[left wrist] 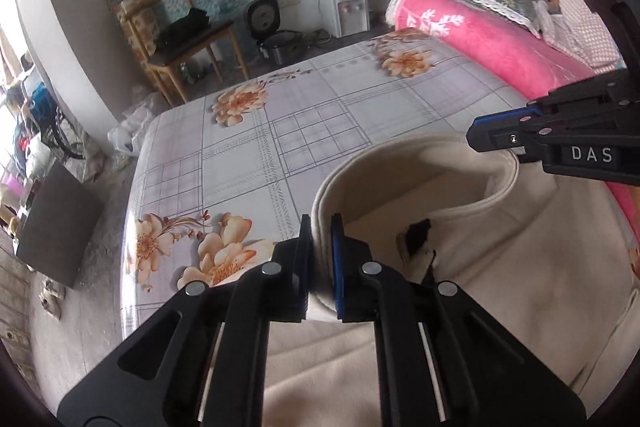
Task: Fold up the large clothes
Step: 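Lift the collar with both tools and fold it toward the folded hem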
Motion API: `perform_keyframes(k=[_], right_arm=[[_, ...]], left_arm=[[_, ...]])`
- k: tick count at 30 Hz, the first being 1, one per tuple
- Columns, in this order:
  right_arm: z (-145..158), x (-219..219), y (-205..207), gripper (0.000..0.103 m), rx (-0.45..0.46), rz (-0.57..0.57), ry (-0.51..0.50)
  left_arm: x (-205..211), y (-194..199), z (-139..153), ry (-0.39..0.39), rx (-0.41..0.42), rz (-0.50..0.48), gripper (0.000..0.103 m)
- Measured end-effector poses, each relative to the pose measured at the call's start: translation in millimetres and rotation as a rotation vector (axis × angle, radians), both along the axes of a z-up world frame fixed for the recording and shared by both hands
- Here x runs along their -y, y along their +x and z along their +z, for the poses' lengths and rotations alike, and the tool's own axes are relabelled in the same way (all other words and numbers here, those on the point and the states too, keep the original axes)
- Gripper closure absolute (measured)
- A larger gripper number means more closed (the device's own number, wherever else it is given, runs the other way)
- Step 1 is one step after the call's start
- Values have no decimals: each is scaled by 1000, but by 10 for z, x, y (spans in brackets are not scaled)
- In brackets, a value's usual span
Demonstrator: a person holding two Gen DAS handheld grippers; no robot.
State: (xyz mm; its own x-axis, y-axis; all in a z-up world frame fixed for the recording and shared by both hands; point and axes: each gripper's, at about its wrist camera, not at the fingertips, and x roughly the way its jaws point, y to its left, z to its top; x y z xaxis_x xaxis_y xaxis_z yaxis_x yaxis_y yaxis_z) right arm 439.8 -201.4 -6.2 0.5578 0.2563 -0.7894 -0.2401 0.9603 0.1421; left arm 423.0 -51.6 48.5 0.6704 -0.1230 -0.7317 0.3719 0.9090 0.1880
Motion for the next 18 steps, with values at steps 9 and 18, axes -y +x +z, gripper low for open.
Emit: perform_keyframes(k=[9,18], right_arm=[[-107,-97,-766,98,55,72,-94],[-377,-130,-970,79,-9,143,-136]], left_arm=[[-24,-569,-46,-16,12,-45,95],[-172,-743,-445,-90,-95,-72,95]])
